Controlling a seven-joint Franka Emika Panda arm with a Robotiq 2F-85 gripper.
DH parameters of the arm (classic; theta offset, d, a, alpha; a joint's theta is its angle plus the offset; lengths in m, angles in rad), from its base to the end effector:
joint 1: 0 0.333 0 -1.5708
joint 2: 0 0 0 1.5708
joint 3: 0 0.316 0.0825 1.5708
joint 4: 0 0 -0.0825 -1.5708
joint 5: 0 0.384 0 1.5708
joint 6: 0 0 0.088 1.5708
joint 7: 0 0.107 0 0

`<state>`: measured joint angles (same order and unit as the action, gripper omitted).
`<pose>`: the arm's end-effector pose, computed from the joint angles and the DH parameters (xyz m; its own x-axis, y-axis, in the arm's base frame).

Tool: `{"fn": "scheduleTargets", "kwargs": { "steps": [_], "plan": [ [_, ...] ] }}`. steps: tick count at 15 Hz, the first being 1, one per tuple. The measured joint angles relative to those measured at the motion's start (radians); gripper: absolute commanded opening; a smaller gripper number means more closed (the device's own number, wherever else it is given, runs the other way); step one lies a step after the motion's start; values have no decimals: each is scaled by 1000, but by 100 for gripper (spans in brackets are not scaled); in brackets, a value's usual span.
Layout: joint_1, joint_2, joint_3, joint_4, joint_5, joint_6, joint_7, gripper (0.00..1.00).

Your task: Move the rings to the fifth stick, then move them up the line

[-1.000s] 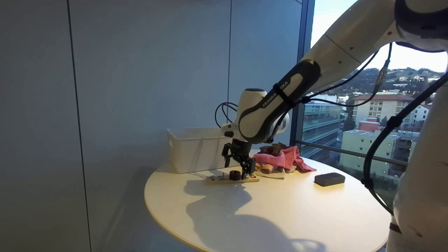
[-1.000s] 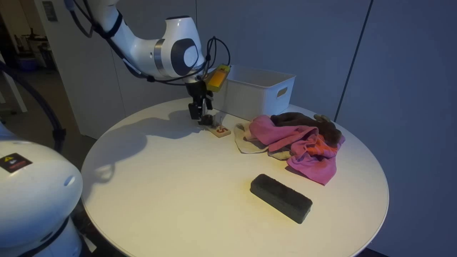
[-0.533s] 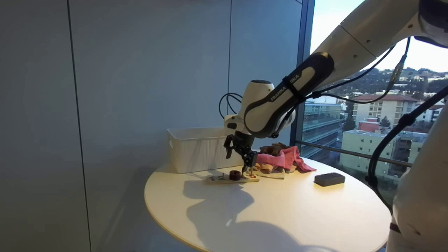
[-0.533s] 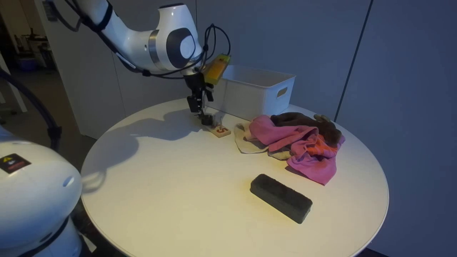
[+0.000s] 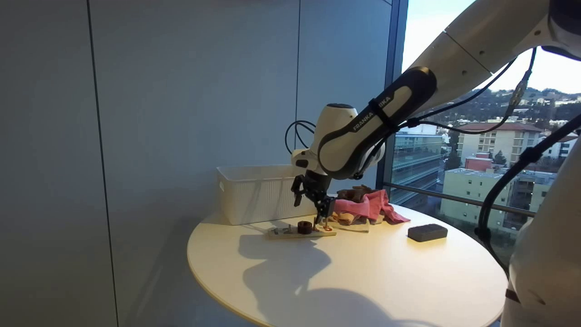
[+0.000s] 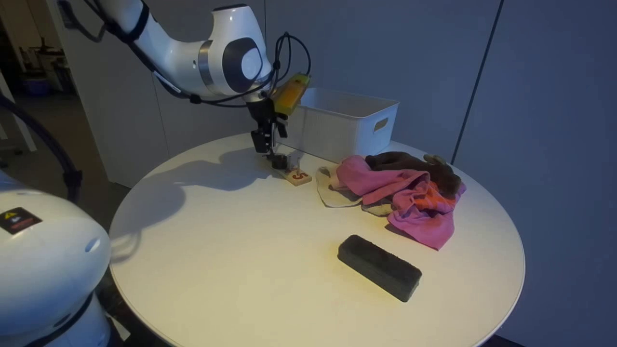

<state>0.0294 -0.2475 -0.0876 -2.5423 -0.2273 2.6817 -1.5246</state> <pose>0.4659 -0.0203 0.4003 -0.0523 0.9900 -0.1308 0.9239 0.0977 0.3699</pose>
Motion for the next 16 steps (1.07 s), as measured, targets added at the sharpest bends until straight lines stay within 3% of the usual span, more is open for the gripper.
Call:
{"fn": "scheduleTargets", "kwargs": {
  "steps": [16],
  "plan": [
    [2, 114, -3, 96, 47, -66, -29, 100]
  ]
}}
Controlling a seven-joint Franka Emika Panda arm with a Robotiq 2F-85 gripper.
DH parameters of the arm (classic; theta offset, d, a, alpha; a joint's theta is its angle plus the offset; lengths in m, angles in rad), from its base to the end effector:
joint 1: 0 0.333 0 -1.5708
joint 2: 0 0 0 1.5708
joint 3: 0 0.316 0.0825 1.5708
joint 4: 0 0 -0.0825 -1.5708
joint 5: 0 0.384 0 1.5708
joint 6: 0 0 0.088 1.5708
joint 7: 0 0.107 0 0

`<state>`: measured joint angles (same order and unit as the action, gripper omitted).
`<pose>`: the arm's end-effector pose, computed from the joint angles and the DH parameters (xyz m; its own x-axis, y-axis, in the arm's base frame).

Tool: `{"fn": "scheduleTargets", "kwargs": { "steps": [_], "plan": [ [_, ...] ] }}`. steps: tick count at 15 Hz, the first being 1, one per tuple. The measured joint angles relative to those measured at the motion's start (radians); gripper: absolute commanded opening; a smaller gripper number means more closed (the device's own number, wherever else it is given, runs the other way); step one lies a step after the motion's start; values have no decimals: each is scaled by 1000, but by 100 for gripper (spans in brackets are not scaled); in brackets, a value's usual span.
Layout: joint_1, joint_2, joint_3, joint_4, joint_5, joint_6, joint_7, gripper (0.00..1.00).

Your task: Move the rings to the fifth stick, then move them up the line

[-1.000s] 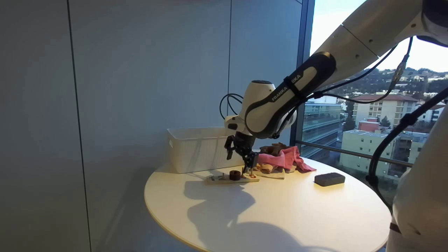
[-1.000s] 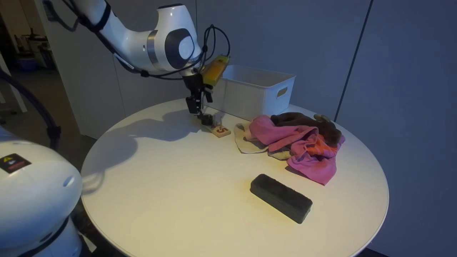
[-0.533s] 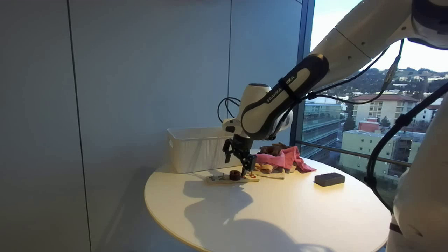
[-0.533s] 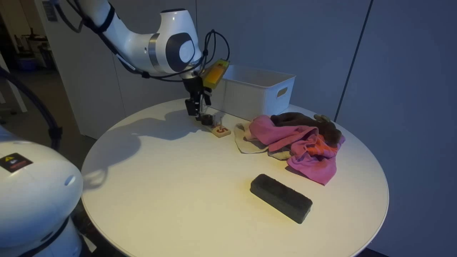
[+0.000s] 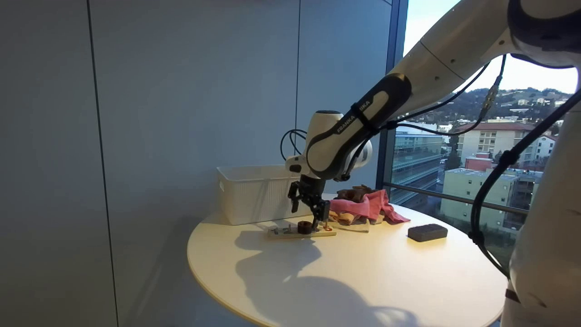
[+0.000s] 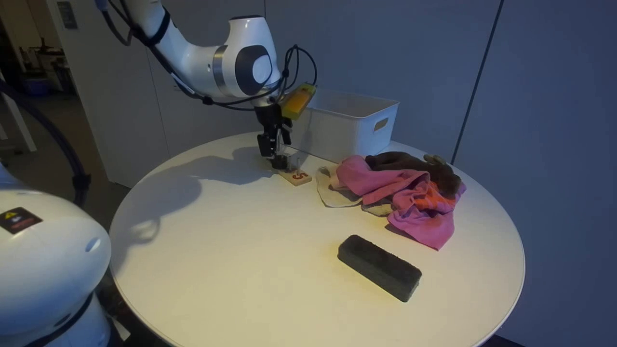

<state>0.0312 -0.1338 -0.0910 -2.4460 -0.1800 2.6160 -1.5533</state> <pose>0.4936 -0.0257 0.3824 -0.0460 0.9923 -0.1149 0.9532 0.0780 0.2922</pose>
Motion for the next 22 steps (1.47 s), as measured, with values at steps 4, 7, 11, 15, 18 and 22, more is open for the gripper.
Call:
{"fn": "scheduleTargets", "kwargs": {
  "steps": [4, 7, 11, 15, 18, 22],
  "plan": [
    [-8, 44, 0, 50, 0, -46, 0, 66],
    [-9, 65, 1, 78, 2, -79, -1, 43],
    [-10, 79, 2, 100, 6, -119, -1, 40],
    [-11, 81, 2, 110, 7, -145, -1, 22],
    [-11, 81, 3, 114, 7, -156, -1, 22],
    [-11, 81, 3, 114, 24, -158, -16, 22]
  ]
}}
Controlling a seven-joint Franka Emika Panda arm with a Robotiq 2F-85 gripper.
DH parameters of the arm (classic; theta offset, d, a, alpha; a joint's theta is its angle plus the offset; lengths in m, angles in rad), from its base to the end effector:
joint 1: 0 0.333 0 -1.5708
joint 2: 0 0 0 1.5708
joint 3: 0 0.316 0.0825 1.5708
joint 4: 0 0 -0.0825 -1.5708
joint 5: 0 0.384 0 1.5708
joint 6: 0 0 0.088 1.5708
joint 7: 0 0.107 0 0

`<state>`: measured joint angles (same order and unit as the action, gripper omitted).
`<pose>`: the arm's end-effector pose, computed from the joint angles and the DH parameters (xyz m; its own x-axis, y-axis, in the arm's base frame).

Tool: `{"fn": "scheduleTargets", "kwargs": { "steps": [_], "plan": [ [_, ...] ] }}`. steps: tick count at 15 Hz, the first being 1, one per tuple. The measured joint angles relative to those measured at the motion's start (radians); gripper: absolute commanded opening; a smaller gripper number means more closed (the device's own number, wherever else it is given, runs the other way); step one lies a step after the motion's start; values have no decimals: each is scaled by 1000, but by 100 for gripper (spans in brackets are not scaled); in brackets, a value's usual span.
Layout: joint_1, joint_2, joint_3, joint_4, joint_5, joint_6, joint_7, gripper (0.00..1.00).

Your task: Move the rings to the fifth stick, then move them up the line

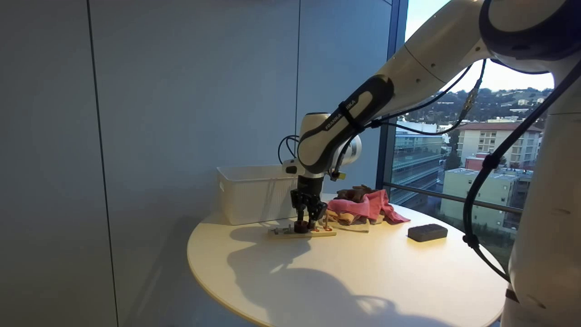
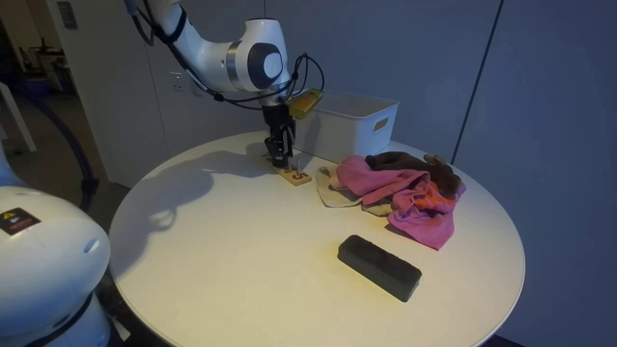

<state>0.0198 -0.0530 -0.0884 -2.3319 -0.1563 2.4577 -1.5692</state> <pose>0.5154 -0.0355 0.3761 -0.0318 0.9930 -0.1133 0.9839 0.0511 0.1712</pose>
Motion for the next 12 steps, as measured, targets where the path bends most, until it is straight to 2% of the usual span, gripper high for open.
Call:
{"fn": "scheduleTargets", "kwargs": {
  "steps": [5, 12],
  "plan": [
    [-2, -17, 0, -3, 65, 1, -75, 22],
    [-2, -126, 0, -46, 67, 3, -147, 22]
  ]
}}
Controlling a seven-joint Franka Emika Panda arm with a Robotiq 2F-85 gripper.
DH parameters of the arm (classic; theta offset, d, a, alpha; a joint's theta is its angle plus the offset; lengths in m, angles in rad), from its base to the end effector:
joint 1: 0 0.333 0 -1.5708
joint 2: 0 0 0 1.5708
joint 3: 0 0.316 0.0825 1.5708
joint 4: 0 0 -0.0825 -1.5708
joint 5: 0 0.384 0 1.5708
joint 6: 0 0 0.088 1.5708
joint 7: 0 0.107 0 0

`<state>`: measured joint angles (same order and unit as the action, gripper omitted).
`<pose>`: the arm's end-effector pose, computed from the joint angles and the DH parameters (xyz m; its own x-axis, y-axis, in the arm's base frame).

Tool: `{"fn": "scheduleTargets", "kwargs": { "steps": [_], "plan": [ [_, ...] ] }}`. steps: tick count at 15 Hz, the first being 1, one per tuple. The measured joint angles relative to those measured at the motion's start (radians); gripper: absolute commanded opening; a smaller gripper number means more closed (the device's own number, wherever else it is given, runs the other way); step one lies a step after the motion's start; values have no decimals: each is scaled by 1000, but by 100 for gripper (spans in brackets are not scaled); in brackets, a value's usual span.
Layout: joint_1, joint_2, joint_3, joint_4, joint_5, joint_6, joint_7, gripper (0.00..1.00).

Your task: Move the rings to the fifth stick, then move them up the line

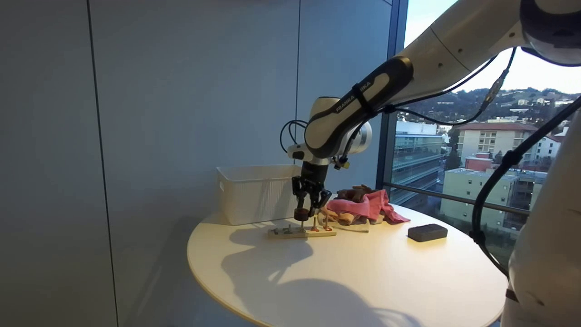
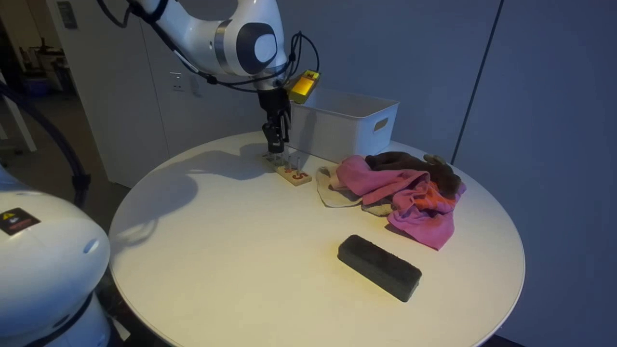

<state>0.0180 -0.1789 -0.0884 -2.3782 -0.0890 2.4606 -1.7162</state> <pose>0.4955 -0.0355 0.4186 -0.1237 0.9880 -0.0927 0.9588 0.1431 0.2454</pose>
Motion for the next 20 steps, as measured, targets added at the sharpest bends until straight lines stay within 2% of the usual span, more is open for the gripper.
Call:
{"fn": "scheduleTargets", "kwargs": {
  "steps": [8, 20],
  "plan": [
    [34, -8, 8, -25, 12, 2, -143, 22],
    [36, 86, 35, 10, -40, 111, -144, 22]
  ]
}}
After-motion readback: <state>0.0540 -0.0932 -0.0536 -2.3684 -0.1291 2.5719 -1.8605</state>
